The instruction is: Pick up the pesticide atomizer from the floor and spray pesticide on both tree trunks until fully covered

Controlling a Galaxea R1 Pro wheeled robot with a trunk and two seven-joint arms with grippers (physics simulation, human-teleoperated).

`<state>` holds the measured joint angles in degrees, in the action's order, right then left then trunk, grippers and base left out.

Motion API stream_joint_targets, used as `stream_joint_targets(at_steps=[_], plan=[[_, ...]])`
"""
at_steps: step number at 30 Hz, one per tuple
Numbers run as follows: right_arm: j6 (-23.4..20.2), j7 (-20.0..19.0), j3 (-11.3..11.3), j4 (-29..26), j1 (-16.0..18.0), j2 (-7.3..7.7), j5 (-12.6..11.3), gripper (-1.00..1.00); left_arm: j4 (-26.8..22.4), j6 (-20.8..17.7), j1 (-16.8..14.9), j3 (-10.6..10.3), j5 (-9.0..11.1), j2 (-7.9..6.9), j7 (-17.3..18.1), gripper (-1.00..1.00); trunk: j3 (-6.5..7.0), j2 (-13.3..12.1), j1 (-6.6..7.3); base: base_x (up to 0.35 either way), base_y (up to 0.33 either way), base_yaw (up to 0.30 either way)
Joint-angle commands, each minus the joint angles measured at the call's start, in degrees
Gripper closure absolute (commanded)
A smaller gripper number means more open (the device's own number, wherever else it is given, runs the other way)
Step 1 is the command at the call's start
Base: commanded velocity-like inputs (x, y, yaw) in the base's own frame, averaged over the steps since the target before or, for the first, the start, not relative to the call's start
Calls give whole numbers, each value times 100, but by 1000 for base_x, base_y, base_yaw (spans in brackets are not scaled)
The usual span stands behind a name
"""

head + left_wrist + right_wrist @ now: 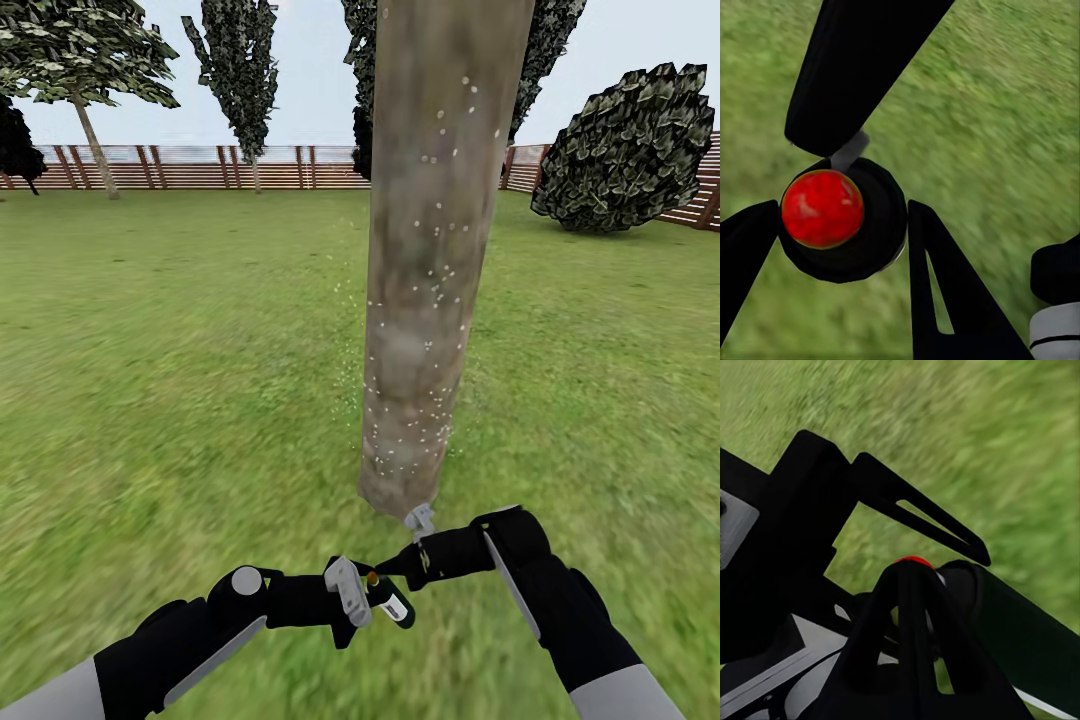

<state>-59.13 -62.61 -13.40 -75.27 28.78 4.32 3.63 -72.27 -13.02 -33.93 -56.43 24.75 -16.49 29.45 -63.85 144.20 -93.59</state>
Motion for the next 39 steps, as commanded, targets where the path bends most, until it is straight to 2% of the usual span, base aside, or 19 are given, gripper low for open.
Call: stream_joint_targets(at_steps=[1, 20, 28, 30, 32, 37, 39], plan=[[-28, -41, -4, -5, 4, 1, 40, 100, -7, -52, -5, -8, 65, -3, -1, 100, -5, 2, 1, 0, 0, 0], [-22, -66, 33, -18, 4, 8, 51, 100, -9, -52, -5, -6, 65, -3, 0, 100, -5, 2, 1, 0, 0, 0], [-69, -101, 98, -386, -9, 81, 16, 100, -7, -52, -5, -4, 65, -3, 1, 100, -5, 2, 1, 0, 0, 0], [-87, -102, 177, -539, -17, 88, 15, 100, -7, -52, -6, -5, 65, -3, 0, 100, -5, 2, 1, 0, 0, 0], [-87, -102, 366, -731, -26, 96, 15, 100, -7, -52, -6, -6, 65, -3, -1, 100, -5, 2, 1, 0, 0, 0], [-87, -79, 535, -840, -30, 108, 49, 100, -7, -52, -6, -5, 65, -3, 0, 100, -5, 2, 1, 0, 0, 0], [-87, 282, 850, -856, -32, 96, 142, 100, -7, -52, -6, -3, 65, -3, 0, 100, -5, 2, 1, 0, 0, 0]])
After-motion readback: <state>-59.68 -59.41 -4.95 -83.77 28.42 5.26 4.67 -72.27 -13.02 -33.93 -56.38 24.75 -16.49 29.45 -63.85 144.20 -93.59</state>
